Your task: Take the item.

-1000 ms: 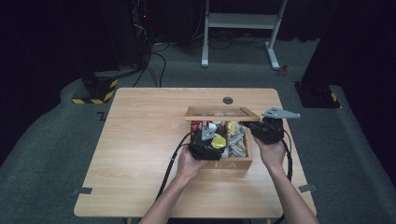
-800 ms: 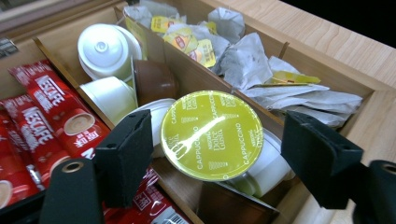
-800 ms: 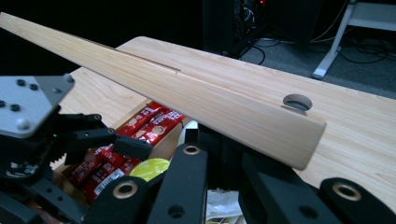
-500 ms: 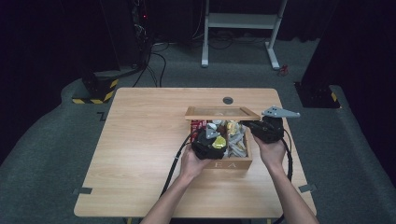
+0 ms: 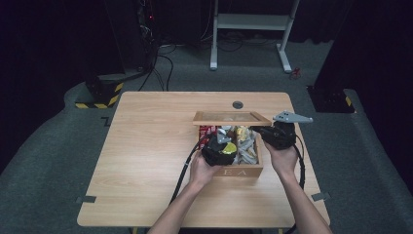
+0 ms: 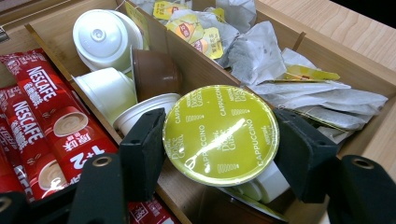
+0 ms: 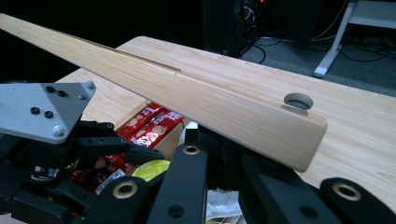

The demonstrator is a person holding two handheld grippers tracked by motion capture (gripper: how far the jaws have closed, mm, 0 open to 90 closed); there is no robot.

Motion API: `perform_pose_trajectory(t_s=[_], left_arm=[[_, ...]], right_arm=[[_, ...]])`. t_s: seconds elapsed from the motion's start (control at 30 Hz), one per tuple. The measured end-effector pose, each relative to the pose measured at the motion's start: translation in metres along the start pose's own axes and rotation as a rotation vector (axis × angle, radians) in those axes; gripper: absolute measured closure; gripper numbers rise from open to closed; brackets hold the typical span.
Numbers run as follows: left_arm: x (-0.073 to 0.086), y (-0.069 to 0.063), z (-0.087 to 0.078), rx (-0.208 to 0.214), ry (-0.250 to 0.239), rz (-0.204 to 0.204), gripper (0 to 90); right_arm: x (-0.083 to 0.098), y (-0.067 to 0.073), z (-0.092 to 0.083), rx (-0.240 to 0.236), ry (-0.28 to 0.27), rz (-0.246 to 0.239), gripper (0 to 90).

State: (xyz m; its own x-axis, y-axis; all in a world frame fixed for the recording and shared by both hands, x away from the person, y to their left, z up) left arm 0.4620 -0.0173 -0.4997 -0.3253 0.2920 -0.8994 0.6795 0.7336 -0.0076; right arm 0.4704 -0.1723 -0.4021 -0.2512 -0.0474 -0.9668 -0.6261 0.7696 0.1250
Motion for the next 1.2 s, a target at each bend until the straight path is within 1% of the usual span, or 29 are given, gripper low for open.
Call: perform_pose_trajectory(t_s=[0.23, 0.37, 0.5, 0.67, 0.7, 0.73, 0.8, 0.83, 0.93, 0.97, 1.03, 1.07, 1.13, 1.2], left_arm=[[0.000, -0.001, -0.002, 0.009, -0.012, 0.003, 38.4], [-0.001, -0.002, -0.004, 0.019, -0.033, -0.004, 38.4], [-0.003, -0.002, -0.007, 0.025, -0.041, 0.002, 38.5], [-0.006, -0.001, -0.014, 0.030, -0.061, 0.002, 38.5], [-0.007, 0.000, -0.015, 0.033, -0.068, 0.008, 38.5], [-0.007, 0.001, -0.017, 0.033, -0.067, -0.003, 38.5], [-0.007, 0.002, -0.021, 0.036, -0.078, -0.009, 38.5], [-0.008, 0.003, -0.023, 0.034, -0.079, -0.003, 38.5], [-0.007, 0.004, -0.028, 0.041, -0.084, -0.014, 38.5], [-0.008, 0.006, -0.030, 0.023, -0.087, 0.001, 38.5], [-0.008, 0.008, -0.033, 0.026, -0.091, 0.000, 38.5], [-0.009, 0.008, -0.034, 0.028, -0.094, -0.001, 38.6], [-0.009, 0.008, -0.035, 0.039, -0.097, -0.016, 38.5], [-0.009, 0.008, -0.037, 0.042, -0.101, -0.018, 38.5]], right_arm=[[0.001, 0.000, 0.000, -0.001, -0.003, 0.000, 90.0], [0.001, 0.000, 0.000, -0.001, -0.003, -0.001, 90.0], [0.001, 0.000, 0.000, -0.001, -0.002, 0.001, 90.0], [0.000, 0.000, -0.001, -0.005, -0.004, 0.004, 90.0], [0.000, 0.000, -0.001, -0.006, -0.006, 0.006, 90.0], [0.000, -0.001, -0.001, -0.008, -0.007, 0.006, 90.0], [0.000, -0.001, -0.001, -0.007, -0.006, 0.005, 90.0], [0.000, -0.001, -0.001, -0.008, -0.007, 0.005, 90.0], [0.000, 0.000, 0.000, -0.005, 0.000, 0.008, 90.0], [0.000, 0.000, 0.000, -0.005, -0.001, 0.008, 90.0], [0.001, 0.000, 0.000, -0.006, -0.003, 0.011, 90.0], [0.001, 0.000, 0.001, -0.005, -0.001, 0.010, 90.0], [0.001, 0.000, 0.001, -0.005, -0.004, 0.011, 90.0], [0.001, 0.001, 0.002, -0.006, -0.002, 0.012, 90.0]])
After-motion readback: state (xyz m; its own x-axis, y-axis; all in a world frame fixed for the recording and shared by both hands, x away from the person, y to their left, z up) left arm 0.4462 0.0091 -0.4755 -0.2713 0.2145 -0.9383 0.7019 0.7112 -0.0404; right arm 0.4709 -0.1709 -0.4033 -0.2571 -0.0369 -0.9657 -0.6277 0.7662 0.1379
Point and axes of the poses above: each handheld gripper's, and its own axes: z roughly forward along the jaws, x roughly out of its underside, y roughly to its left, the point moved 6 cm from there along z, roughly forward along the jaws, and after that the axes turned 14 degrees about -y, right-handed, at the moved point
